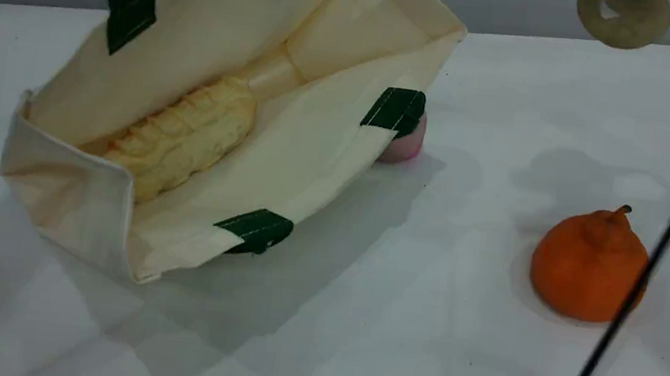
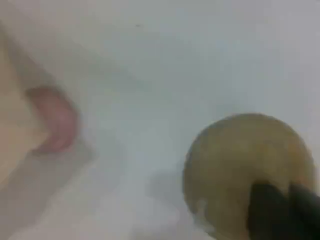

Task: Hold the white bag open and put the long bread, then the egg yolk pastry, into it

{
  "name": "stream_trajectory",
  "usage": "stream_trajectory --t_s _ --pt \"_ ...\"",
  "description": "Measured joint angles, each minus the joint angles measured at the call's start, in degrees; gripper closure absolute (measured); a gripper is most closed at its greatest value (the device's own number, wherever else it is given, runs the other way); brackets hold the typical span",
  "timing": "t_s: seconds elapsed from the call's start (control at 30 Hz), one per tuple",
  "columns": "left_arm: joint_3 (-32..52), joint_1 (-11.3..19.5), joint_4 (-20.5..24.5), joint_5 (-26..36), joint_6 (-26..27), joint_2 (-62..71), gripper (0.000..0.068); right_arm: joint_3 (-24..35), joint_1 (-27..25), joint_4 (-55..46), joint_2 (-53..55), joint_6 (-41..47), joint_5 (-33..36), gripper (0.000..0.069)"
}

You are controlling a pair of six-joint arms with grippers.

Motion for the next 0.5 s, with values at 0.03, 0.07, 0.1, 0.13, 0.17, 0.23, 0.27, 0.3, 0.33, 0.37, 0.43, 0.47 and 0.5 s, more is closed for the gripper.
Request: stream_trajectory --t_s 0.03,0.07,0.1,0.13,0.17,0.23,0.27,0.3,0.33,0.37,0.43,0.47,0.5 --pt "0.0 0.0 0.0 0.0 0.0 0.0 0.0611 1.4 0.8 0.7 -1.6 0.0 -1.1 0.0668" --pt "0.0 0.0 0.0 0.0 0.0 0.0 0.0611 2.6 1.8 0.8 -2.9 -0.1 -2.3 0.0668" --pt "0.0 0.0 0.0 0.0 0.0 0.0 0.0611 3.8 3.1 0.8 -4.3 -0.1 -3.3 0.0670" --pt "0.0 0.0 -0.4 0.0 0.0 0.0 0.0611 4.9 4.2 0.8 -5.4 0.0 -4.3 0.0670" --pt "0.0 0.0 -0.6 0.0 0.0 0.0 0.0611 5.5 5.7 0.8 -6.1 0.1 -5.0 0.0670" --pt "0.0 0.0 -0.9 0.0 0.0 0.0 0.0611 5.8 8.9 0.8 -6.4 1.4 -5.6 0.0670" --pt "0.0 0.0 -0.9 0.0 0.0 0.0 0.0611 5.8 10.2 0.8 -6.1 1.9 -6.6 0.0670" --pt "0.0 0.0 -0.9 0.0 0.0 0.0 0.0611 5.8 11.8 0.8 -5.8 2.4 -7.5 0.0670" --pt "0.0 0.0 -0.9 0.0 0.0 0.0 0.0611 5.8 13.3 0.8 -5.7 2.9 -8.1 0.0670" --pt "0.0 0.0 -0.9 0.0 0.0 0.0 0.0611 5.8 14.6 0.8 -5.6 3.1 -9.1 0.0670" --pt "0.0 0.0 -1.1 0.0 0.0 0.0 0.0611 5.8 17.5 0.8 -5.6 4.4 -11.1 0.0671" --pt "0.0 0.0 -1.1 0.0 0.0 0.0 0.0611 5.8 18.9 0.8 -5.6 4.7 -11.6 0.0671" --pt "0.0 0.0 -1.2 0.0 0.0 0.0 0.0611 5.8 19.9 0.8 -5.5 4.8 -12.0 0.0671"
